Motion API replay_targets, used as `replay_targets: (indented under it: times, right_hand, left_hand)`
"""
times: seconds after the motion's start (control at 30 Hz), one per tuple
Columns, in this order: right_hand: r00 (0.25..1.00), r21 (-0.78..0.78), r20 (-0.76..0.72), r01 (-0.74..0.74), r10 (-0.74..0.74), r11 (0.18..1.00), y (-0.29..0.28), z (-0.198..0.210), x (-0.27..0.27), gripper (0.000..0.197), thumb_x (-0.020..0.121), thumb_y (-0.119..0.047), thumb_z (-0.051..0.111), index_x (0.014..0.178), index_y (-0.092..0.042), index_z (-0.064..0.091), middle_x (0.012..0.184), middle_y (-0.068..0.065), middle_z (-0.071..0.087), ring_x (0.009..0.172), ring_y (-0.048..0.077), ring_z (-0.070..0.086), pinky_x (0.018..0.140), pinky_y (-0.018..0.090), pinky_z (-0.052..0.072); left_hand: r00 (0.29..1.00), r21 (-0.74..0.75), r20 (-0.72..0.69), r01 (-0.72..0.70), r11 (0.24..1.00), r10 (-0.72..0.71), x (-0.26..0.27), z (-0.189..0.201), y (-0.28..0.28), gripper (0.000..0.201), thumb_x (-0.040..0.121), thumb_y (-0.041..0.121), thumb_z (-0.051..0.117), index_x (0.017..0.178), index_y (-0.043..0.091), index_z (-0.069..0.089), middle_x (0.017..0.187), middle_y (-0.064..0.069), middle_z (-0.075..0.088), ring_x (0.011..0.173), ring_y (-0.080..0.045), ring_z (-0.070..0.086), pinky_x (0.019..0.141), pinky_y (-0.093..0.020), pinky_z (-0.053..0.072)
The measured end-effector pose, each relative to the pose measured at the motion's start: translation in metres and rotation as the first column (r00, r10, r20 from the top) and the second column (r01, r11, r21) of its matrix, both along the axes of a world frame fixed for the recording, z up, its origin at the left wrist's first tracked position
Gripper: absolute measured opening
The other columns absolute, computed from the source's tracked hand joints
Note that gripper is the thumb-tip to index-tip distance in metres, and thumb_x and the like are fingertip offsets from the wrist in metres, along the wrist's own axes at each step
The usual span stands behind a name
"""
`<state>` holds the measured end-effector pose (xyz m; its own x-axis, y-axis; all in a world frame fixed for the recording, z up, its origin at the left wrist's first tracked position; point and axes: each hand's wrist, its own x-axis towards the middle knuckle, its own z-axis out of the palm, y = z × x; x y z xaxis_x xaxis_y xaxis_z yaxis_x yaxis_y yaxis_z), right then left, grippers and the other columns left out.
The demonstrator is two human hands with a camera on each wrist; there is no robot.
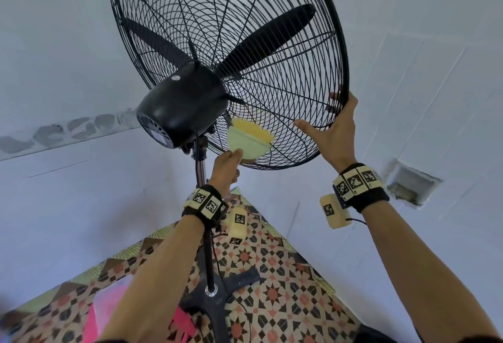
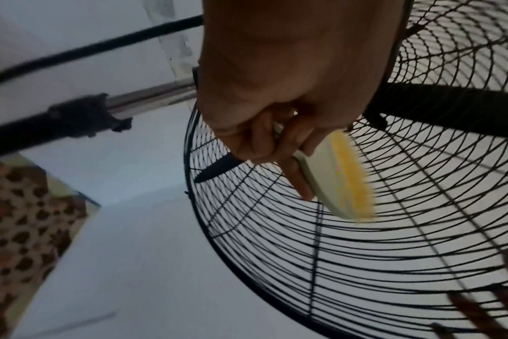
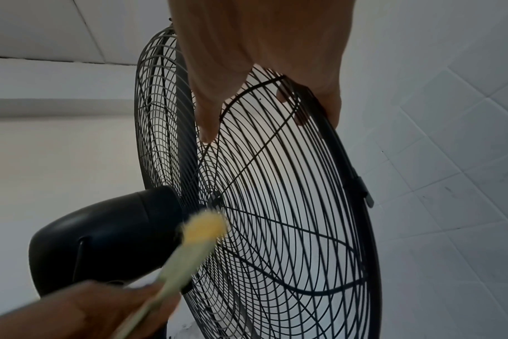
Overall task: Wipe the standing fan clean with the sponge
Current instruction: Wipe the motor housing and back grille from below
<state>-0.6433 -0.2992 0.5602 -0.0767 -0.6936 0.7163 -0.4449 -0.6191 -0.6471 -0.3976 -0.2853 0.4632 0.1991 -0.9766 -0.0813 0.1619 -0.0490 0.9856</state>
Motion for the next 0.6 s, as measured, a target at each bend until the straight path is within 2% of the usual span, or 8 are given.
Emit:
replay_targets:
  times: [0.1, 0.2, 0.27, 0.33, 0.4, 0.43, 0.5, 0.6]
  right_hand:
    - [1.0, 0.015, 0.0, -0.002, 0.002, 1.0, 0.0, -0.001, 0.001, 0.106, 0.073, -0.045, 0.092, 0.15, -0.015, 0.027, 0.141, 0.002, 0.048, 0.126, 0.013, 0.051, 0.104, 0.024, 0.048]
    - [1.0, 0.0, -0.016, -0.005, 0.005, 1.0, 0.001, -0.001, 0.002, 0.104, 0.074, -0.046, 0.092, 0.15, -0.017, 0.027, 0.14, 0.001, 0.047, 0.126, 0.011, 0.05, 0.105, 0.023, 0.046]
    - [1.0, -0.006, -0.021, -0.007, 0.006, 1.0, 0.0, 0.001, 0.002, 0.104, 0.074, -0.046, 0.091, 0.15, -0.016, 0.027, 0.14, 0.002, 0.047, 0.127, 0.011, 0.05, 0.105, 0.022, 0.045]
    - [1.0, -0.009, -0.022, -0.005, 0.005, 1.0, 0.001, 0.001, 0.002, 0.104, 0.074, -0.047, 0.091, 0.15, -0.016, 0.027, 0.141, 0.002, 0.047, 0.127, 0.013, 0.05, 0.105, 0.025, 0.046]
    - [1.0, -0.01, -0.008, 0.002, -0.002, 1.0, 0.002, 0.0, 0.002, 0.104, 0.074, -0.049, 0.091, 0.15, -0.016, 0.028, 0.141, 0.002, 0.048, 0.128, 0.014, 0.051, 0.106, 0.031, 0.047]
    - [1.0, -0.004, 0.0, 0.002, -0.002, 1.0, 0.003, -0.001, 0.001, 0.104, 0.074, -0.049, 0.091, 0.15, -0.016, 0.028, 0.141, 0.002, 0.048, 0.128, 0.014, 0.051, 0.107, 0.033, 0.047]
    - [1.0, 0.007, 0.014, -0.004, 0.004, 1.0, 0.004, -0.003, 0.001, 0.105, 0.074, -0.047, 0.091, 0.151, -0.014, 0.027, 0.142, 0.003, 0.048, 0.129, 0.013, 0.05, 0.108, 0.035, 0.047]
    - [1.0, 0.006, -0.002, -0.006, 0.006, 1.0, 0.003, -0.003, 0.003, 0.106, 0.073, -0.047, 0.092, 0.151, -0.013, 0.027, 0.143, 0.004, 0.048, 0.13, 0.015, 0.05, 0.109, 0.039, 0.047]
  left_hand:
    - [0.997, -0.014, 0.048, -0.067, 0.998, 0.067, 0.009, -0.011, 0.0, 0.018, 0.106, 0.029, 0.056, 0.1, 0.013, 0.06, 0.092, -0.01, 0.058, 0.052, -0.012, 0.033, 0.043, -0.02, 0.027]
    - [0.992, -0.181, -0.129, -0.014, 0.983, -0.01, 0.005, 0.0, 0.01, 0.016, 0.106, 0.029, 0.058, 0.101, 0.013, 0.058, 0.084, 0.002, 0.052, 0.049, -0.004, 0.032, 0.042, -0.013, 0.028]
    - [0.986, -0.239, -0.156, 0.01, 0.971, -0.049, -0.008, 0.011, 0.014, 0.014, 0.106, 0.027, 0.058, 0.1, 0.015, 0.058, 0.077, 0.008, 0.051, 0.05, -0.003, 0.031, 0.042, -0.013, 0.027]
    - [0.991, -0.219, -0.125, 0.015, 0.976, -0.044, -0.022, 0.011, 0.012, 0.014, 0.108, 0.026, 0.055, 0.098, 0.017, 0.06, 0.071, 0.009, 0.049, 0.049, -0.006, 0.028, 0.042, -0.015, 0.023]
    - [0.996, -0.123, -0.085, 0.003, 0.992, -0.013, -0.029, -0.001, 0.008, 0.015, 0.108, 0.026, 0.055, 0.098, 0.017, 0.06, 0.077, -0.001, 0.051, 0.046, -0.007, 0.027, 0.041, -0.018, 0.021]
    - [0.998, -0.069, -0.066, -0.01, 0.998, 0.005, -0.028, -0.009, 0.008, 0.015, 0.108, 0.027, 0.054, 0.102, 0.015, 0.062, 0.083, -0.006, 0.057, 0.045, -0.008, 0.027, 0.041, -0.018, 0.022]
    - [0.999, -0.007, -0.034, -0.028, 1.0, 0.028, -0.023, -0.021, 0.012, 0.019, 0.108, 0.027, 0.054, 0.114, 0.011, 0.063, 0.087, -0.004, 0.067, 0.046, -0.009, 0.029, 0.043, -0.019, 0.023]
    - [0.994, -0.117, -0.112, -0.01, 0.993, -0.003, -0.022, -0.01, 0.02, 0.014, 0.108, 0.029, 0.055, 0.108, 0.018, 0.065, 0.085, 0.002, 0.055, 0.05, -0.006, 0.032, 0.052, -0.021, 0.023]
